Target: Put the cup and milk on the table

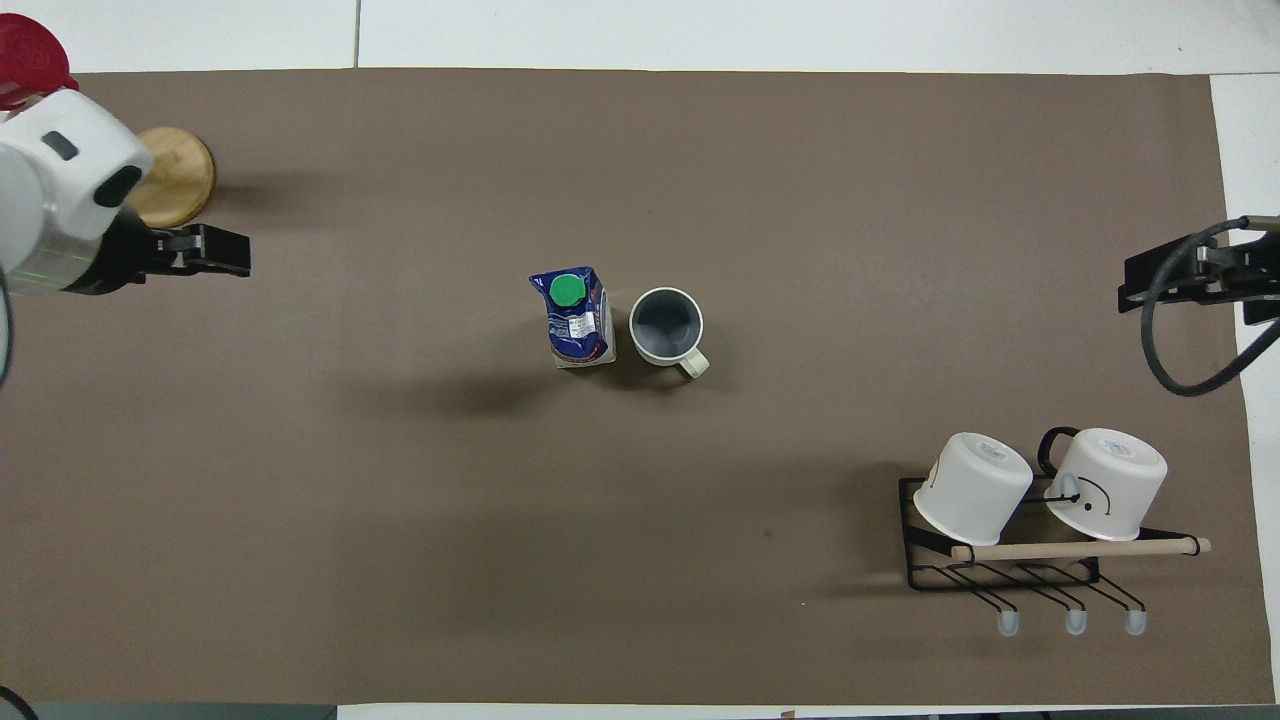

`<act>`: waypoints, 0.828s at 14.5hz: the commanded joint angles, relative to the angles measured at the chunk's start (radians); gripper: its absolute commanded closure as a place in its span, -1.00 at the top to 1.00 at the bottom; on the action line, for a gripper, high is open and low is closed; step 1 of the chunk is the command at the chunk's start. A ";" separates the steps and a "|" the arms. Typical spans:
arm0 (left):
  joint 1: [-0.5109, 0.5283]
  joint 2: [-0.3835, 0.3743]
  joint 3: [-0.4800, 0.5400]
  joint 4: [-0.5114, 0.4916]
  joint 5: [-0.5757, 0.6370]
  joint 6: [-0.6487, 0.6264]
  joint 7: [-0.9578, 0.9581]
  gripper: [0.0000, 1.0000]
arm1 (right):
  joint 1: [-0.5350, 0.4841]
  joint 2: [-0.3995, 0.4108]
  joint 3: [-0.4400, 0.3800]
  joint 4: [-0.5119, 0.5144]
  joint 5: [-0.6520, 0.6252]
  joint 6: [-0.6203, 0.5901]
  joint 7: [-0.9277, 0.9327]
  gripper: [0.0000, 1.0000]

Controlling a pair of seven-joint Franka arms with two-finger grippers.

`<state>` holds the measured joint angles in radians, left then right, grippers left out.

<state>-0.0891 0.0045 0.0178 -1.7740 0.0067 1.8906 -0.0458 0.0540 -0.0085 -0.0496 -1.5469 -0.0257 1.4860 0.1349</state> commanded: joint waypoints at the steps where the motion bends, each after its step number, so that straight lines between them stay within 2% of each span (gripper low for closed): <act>1: 0.063 -0.018 -0.007 0.054 -0.027 -0.082 0.105 1.00 | -0.002 -0.019 0.007 -0.019 0.012 0.000 0.015 1.00; 3: 0.097 -0.009 -0.007 0.100 -0.046 -0.126 0.147 1.00 | -0.002 -0.016 0.008 -0.015 0.010 0.011 0.015 1.00; 7: 0.098 0.006 -0.007 0.189 -0.050 -0.209 0.146 1.00 | 0.004 -0.013 0.013 -0.001 0.007 0.002 0.009 1.00; 12: 0.092 0.000 -0.010 0.196 -0.040 -0.267 0.133 1.00 | 0.009 -0.018 0.014 -0.010 0.009 0.003 0.014 1.00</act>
<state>-0.0001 -0.0038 0.0143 -1.6005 -0.0250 1.6686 0.0810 0.0646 -0.0131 -0.0419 -1.5445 -0.0257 1.4878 0.1349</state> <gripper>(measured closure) 0.000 0.000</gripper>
